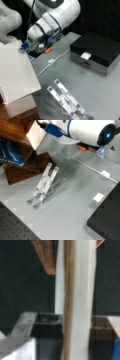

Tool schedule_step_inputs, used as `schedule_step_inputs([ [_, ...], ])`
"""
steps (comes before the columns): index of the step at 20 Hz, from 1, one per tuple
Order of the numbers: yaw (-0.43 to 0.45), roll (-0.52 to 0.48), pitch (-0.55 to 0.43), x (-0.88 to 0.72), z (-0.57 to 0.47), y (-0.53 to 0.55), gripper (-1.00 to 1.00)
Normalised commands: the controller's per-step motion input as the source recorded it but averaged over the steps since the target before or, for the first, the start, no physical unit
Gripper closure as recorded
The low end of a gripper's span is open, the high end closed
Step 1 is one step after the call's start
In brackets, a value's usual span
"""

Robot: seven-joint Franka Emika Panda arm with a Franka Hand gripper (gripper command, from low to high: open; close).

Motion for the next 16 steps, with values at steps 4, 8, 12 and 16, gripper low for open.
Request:
schedule_step_inputs([
  [4,0.251,-0.131,0.124,-0.03,0.07,0.38,1.0],
  [8,0.164,-0.153,0.082,-0.1,0.04,0.45,1.0],
  [12,0.133,-0.07,0.043,-0.1,-0.04,0.41,1.0],
  [16,0.258,-0.004,0.023,-0.03,-0.11,0.29,1.0],
])
